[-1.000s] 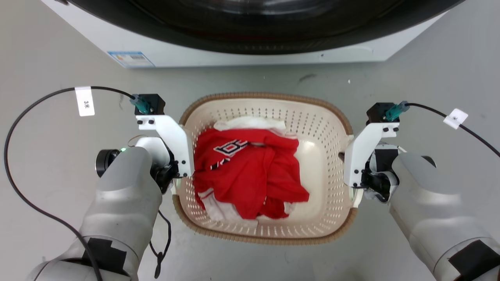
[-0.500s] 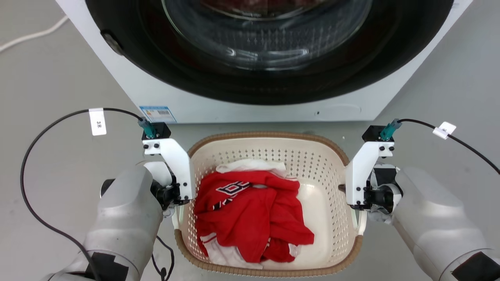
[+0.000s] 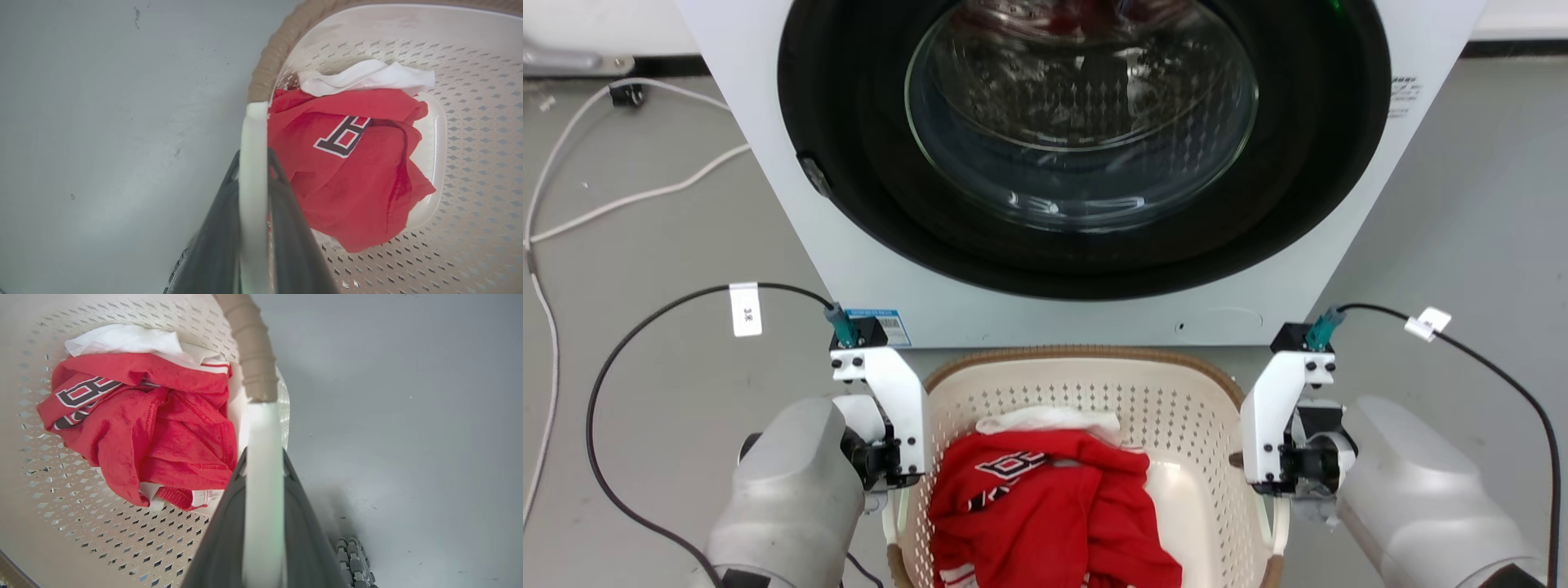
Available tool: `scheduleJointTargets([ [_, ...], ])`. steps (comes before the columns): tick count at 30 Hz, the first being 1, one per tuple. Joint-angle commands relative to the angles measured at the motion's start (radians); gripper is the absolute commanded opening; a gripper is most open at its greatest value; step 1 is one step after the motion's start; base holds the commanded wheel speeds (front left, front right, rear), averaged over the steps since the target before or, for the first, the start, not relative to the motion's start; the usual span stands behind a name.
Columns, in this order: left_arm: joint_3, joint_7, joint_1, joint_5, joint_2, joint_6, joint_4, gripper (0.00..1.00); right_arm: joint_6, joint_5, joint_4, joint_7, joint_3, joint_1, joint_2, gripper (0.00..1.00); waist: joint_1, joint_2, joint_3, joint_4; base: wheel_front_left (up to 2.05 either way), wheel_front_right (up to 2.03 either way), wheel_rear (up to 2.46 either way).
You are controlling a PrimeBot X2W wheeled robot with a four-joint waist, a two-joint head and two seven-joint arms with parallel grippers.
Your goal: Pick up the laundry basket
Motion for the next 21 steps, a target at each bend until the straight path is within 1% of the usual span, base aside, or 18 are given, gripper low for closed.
scheduleJointTargets([
  [1,-0.006,0.003,0.020,-0.006,-0.009,-0.002,-0.001,0.00,0.016,0.015,-0.010,0.002,0.002,0.011,0.026,0.00,0.0001,0.0000,-0.028,0.001,0.00,0.00,0.00],
  [4,-0.013,0.011,0.041,-0.014,-0.011,-0.002,-0.001,0.00,0.016,0.023,-0.002,-0.004,0.006,0.029,0.024,0.00,0.0001,0.0000,-0.057,0.003,0.00,0.00,0.00],
  [5,-0.018,0.019,0.062,-0.022,-0.013,-0.002,-0.001,0.00,0.016,0.029,0.005,-0.011,0.010,0.054,0.021,0.00,0.0001,0.0000,-0.084,0.007,0.00,0.00,0.00],
  [8,-0.022,0.027,0.076,-0.026,-0.017,-0.002,-0.001,0.00,0.016,0.034,0.013,-0.015,0.012,0.067,0.012,0.00,0.0001,0.0000,-0.103,0.012,0.00,0.00,0.00],
  [21,-0.034,0.035,0.090,-0.044,-0.027,-0.001,0.000,0.00,0.016,0.056,0.023,-0.048,0.020,0.084,0.010,0.00,0.0001,0.0000,-0.132,0.021,0.00,0.00,0.00],
])
